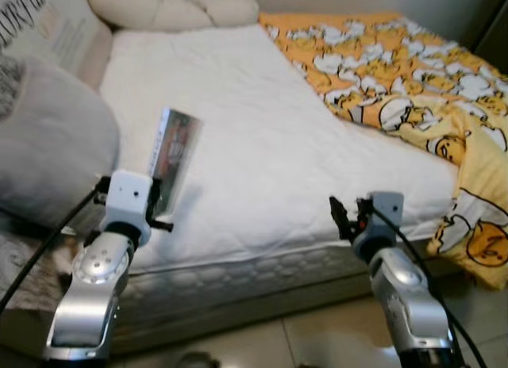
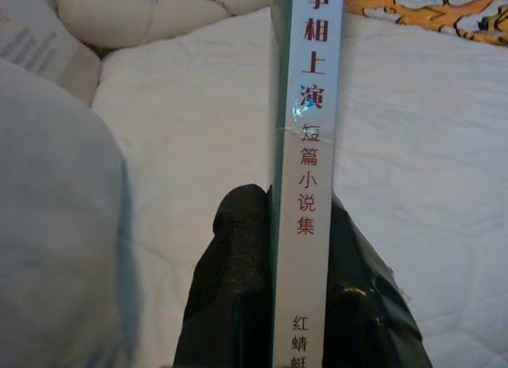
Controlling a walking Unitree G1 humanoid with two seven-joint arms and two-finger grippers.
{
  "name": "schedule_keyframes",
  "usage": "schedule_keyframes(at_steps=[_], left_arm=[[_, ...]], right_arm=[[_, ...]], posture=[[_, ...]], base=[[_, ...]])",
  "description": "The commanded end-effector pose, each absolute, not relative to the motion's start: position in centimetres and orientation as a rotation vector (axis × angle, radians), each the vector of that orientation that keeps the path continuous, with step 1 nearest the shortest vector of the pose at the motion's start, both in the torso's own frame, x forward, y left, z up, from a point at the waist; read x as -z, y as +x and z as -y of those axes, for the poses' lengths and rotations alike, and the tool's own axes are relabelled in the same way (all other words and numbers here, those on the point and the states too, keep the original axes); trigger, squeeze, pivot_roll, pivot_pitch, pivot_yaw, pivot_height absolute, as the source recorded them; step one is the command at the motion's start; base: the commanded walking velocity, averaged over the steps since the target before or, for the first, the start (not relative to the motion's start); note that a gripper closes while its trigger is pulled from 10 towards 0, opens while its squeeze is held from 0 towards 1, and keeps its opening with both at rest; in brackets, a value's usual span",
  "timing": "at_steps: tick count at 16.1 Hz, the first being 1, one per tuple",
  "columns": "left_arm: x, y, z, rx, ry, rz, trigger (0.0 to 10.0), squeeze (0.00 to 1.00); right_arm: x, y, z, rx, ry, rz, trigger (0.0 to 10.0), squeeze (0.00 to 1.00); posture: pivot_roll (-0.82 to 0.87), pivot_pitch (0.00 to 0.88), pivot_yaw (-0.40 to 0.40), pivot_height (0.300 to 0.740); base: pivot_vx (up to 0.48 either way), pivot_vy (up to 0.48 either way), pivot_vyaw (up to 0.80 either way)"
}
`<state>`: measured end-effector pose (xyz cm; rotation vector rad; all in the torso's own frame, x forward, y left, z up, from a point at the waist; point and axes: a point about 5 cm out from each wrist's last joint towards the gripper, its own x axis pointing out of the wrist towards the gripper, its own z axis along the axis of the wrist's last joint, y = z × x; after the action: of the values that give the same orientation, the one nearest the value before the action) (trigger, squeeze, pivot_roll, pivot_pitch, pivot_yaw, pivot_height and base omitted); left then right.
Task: Clean up the room
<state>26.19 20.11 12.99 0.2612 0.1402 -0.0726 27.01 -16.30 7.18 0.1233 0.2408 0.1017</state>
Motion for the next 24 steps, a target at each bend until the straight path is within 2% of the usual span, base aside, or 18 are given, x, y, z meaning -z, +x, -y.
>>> schedule_keyframes(at_steps=[1,8,15,17,24], left_arm=[[-14.17,26.41,-20.43,0.060,0.256,-0.082,10.0,0.00],[-14.33,26.35,-20.41,0.057,0.241,-0.060,10.0,0.00],[-14.46,26.59,-20.65,0.041,0.234,-0.056,10.0,0.00],[-14.45,26.59,-20.64,0.043,0.234,-0.058,10.0,0.00],[-14.33,26.59,-20.62,0.049,0.237,-0.065,10.0,0.00]], right_arm=[[-7.85,27.40,15.96,-0.112,0.123,-0.219,10.0,0.00],[-8.18,27.42,15.72,-0.122,0.133,-0.204,10.0,0.00],[-8.45,27.90,15.51,-0.160,0.088,-0.189,10.0,0.00],[-8.47,28.00,15.77,-0.152,0.099,-0.188,10.0,0.00],[-8.18,27.85,15.55,-0.159,0.125,-0.189,10.0,0.00]], posture=[[0.03,0.000,-0.054,0.740],[0.02,0.000,-0.051,0.740],[0.03,0.000,-0.047,0.740],[0.03,0.000,-0.045,0.740],[0.03,0.000,-0.043,0.740]], base=[[0.000,0.000,0.00],[0.071,0.000,0.00],[0.321,0.000,0.00],[0.358,0.000,0.80],[0.358,0.000,0.00]])
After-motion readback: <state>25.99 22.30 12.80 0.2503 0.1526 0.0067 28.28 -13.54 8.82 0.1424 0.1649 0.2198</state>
